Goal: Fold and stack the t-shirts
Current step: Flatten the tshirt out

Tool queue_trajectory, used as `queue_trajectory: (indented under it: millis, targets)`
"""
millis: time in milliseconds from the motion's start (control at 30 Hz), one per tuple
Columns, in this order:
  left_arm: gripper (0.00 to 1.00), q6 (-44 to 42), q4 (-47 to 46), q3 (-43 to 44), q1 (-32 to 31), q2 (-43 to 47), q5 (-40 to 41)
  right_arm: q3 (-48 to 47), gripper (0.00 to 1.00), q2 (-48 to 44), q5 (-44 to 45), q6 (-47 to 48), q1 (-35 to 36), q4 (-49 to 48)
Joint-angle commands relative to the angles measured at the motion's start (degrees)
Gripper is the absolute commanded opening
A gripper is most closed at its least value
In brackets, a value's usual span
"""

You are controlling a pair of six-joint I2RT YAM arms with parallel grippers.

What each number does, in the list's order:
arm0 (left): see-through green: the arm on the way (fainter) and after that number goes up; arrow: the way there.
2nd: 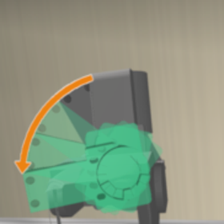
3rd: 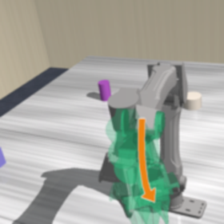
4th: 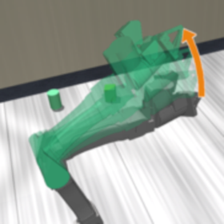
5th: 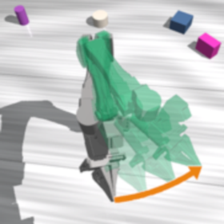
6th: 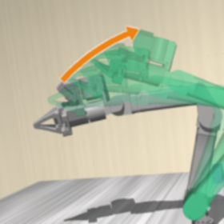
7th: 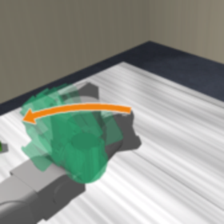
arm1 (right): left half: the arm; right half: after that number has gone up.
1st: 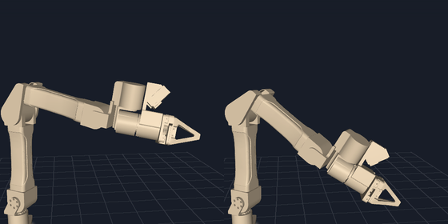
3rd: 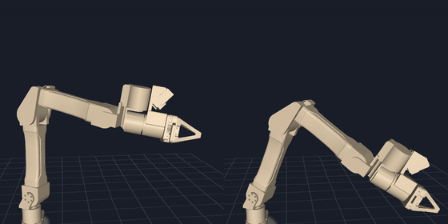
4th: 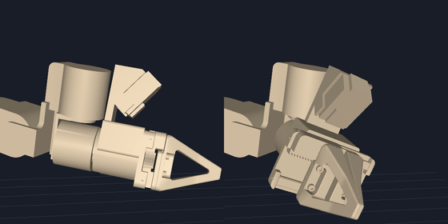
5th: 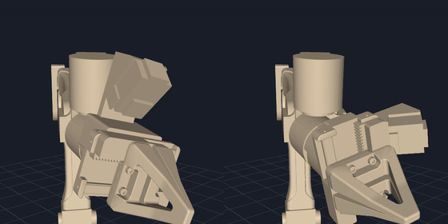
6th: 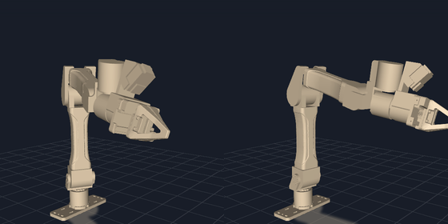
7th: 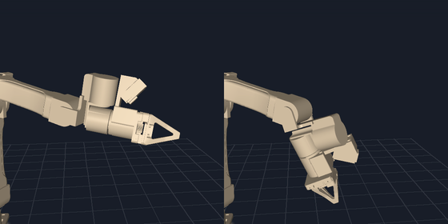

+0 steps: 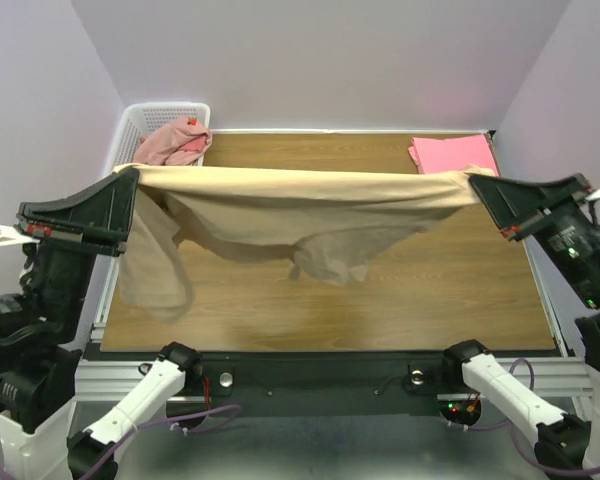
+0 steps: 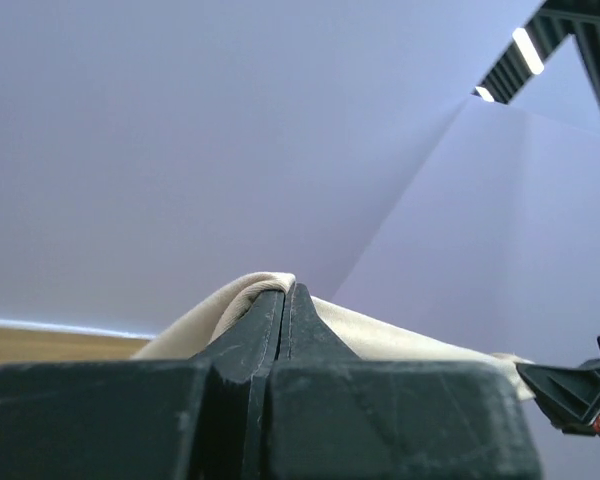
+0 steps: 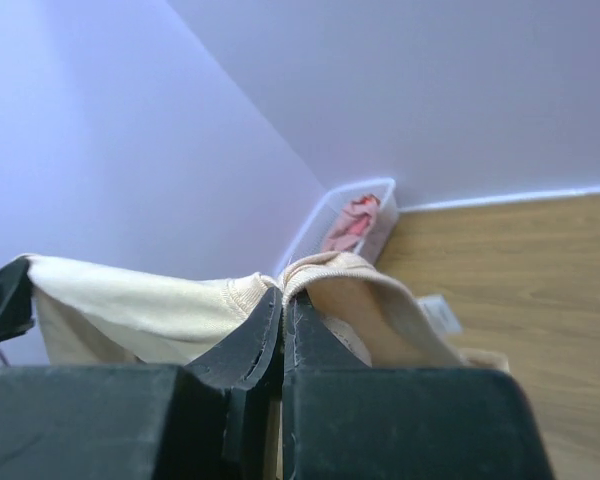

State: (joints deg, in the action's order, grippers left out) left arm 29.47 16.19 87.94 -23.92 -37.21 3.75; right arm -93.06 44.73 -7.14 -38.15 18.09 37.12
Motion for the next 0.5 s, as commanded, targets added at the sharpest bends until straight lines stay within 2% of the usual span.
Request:
queue_trajectory:
  millis: [0,133,300,367,400,467]
  targets:
    - [0.00,-1.26,-1.07,2.58,0.19,1.26,-6.55,-3.71,0.01,-1.83,-1.74,0.45,-0.07,-0.65]
    - [0.00,-0.91,-0.81,1.45,0.28,1.88,-5.25,-2.84,0.01,-2.54,2.03,0.45,-0.07,-0.30]
    - [0.00,1.37,-3.00,-8.03,0.28,-1.89,-5.51,5.06,0.00,-0.70,15.46,0.97,-0.16,0.93]
    - [0.00,2.95,-4.57,-15.12,0.28,-6.19,-5.42,8.75,0.00,2.02,20.91,0.71,-0.07,0.93]
    - [0.00,3.48,-6.50,-17.60,0.28,-10.38,-4.64,12.42,0.01,3.68,26.59,0.54,-0.07,0.93]
    - [0.00,3.84,-8.53,-22.70,0.37,-15.93,-2.10,16.40,0.01,9.91,31.55,-0.08,-0.07,0.67]
